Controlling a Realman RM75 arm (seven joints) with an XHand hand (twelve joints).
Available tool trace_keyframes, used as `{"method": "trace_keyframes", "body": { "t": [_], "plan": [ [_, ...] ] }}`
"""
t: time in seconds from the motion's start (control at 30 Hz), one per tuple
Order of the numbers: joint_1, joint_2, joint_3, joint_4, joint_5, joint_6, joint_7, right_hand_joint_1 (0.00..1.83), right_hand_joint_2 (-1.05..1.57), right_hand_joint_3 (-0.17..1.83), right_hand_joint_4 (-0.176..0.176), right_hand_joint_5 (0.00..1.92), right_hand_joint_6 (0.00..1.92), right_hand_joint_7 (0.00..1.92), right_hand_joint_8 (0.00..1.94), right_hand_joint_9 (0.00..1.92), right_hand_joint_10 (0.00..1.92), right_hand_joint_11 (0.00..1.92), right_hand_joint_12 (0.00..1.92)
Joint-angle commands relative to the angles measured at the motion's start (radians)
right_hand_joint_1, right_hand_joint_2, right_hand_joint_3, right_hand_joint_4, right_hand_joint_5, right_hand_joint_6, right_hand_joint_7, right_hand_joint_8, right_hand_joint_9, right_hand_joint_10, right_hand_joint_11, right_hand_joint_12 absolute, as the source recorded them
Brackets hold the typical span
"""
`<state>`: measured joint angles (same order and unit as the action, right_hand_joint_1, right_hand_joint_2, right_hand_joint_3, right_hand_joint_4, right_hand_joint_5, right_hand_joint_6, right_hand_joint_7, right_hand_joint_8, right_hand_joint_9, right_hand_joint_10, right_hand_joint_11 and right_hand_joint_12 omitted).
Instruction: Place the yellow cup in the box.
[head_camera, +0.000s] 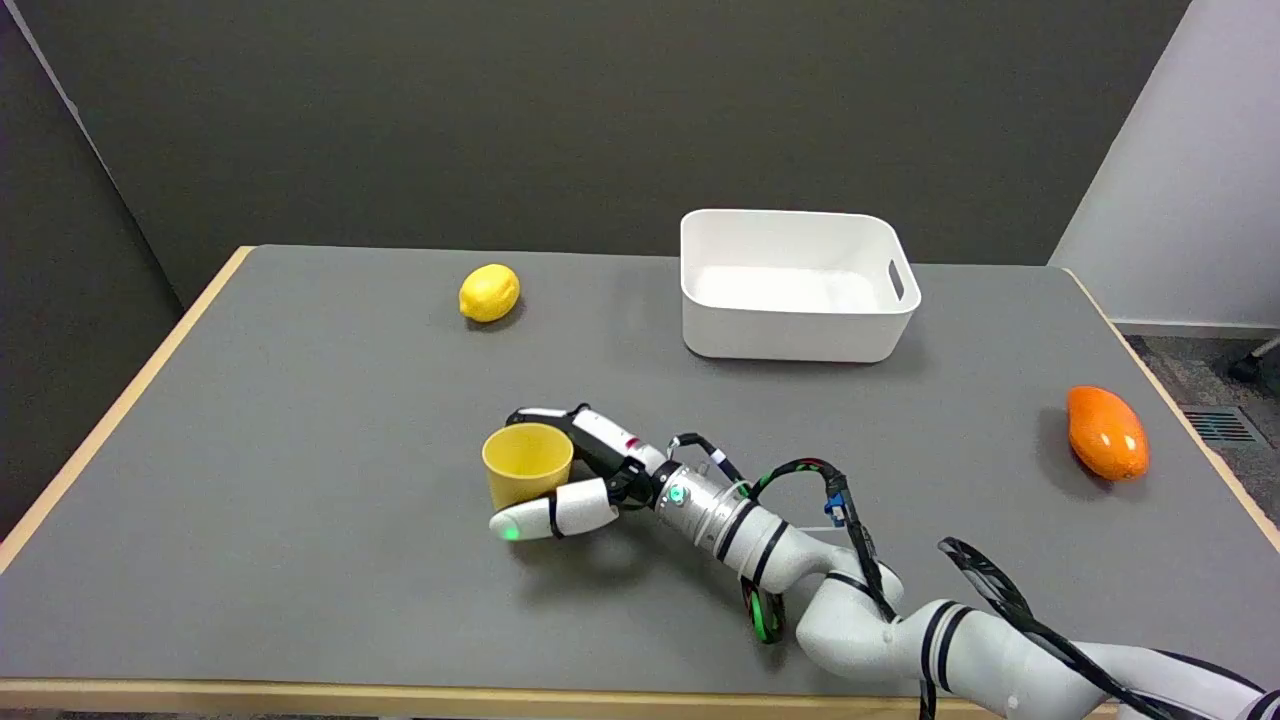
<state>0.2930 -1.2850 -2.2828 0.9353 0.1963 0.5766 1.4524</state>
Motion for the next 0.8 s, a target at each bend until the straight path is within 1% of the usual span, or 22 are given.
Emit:
{"method": "trace_keyframes", "body": {
  "t": [0.03, 0.13, 0.23, 0.27, 0.47, 0.53, 0.63, 0.8],
  "plan": [
    [0.007, 0.023, 0.120, 0.071, 0.010, 0.069, -0.112, 1.15, 1.28, 0.08, -0.142, 0.51, 1.53, 0.77, 1.58, 0.77, 1.40, 0.42, 1.92],
    [0.005, 0.025, 0.153, 0.089, 0.010, 0.065, -0.150, 1.19, 1.15, 0.25, -0.152, 0.58, 1.45, 0.83, 1.48, 0.76, 1.41, 0.50, 1.92],
    [0.006, 0.026, 0.191, 0.089, 0.010, 0.066, -0.163, 1.19, 1.08, 0.40, -0.156, 0.59, 1.47, 0.84, 1.50, 0.77, 1.49, 0.63, 1.92],
    [0.006, 0.027, 0.212, 0.089, 0.010, 0.064, -0.175, 1.19, 1.07, 0.42, -0.157, 0.59, 1.47, 0.84, 1.50, 0.77, 1.50, 0.66, 1.92],
    [0.019, 0.033, 0.348, 0.089, 0.021, 0.052, -0.361, 1.20, 1.05, 0.42, -0.156, 0.61, 1.44, 0.86, 1.47, 0.79, 1.51, 0.70, 1.92],
    [0.029, 0.037, 0.375, 0.089, 0.063, 0.052, -0.408, 1.20, 1.05, 0.42, -0.157, 0.61, 1.44, 0.87, 1.46, 0.79, 1.51, 0.70, 1.92],
    [0.042, 0.054, 0.383, 0.089, 0.127, 0.054, -0.460, 1.20, 1.05, 0.43, -0.157, 0.62, 1.44, 0.87, 1.46, 0.79, 1.52, 0.70, 1.92],
    [0.076, 0.085, 0.390, 0.081, 0.192, 0.054, -0.519, 1.20, 1.05, 0.43, -0.154, 0.62, 1.44, 0.87, 1.46, 0.79, 1.52, 0.71, 1.92]
  ]
}}
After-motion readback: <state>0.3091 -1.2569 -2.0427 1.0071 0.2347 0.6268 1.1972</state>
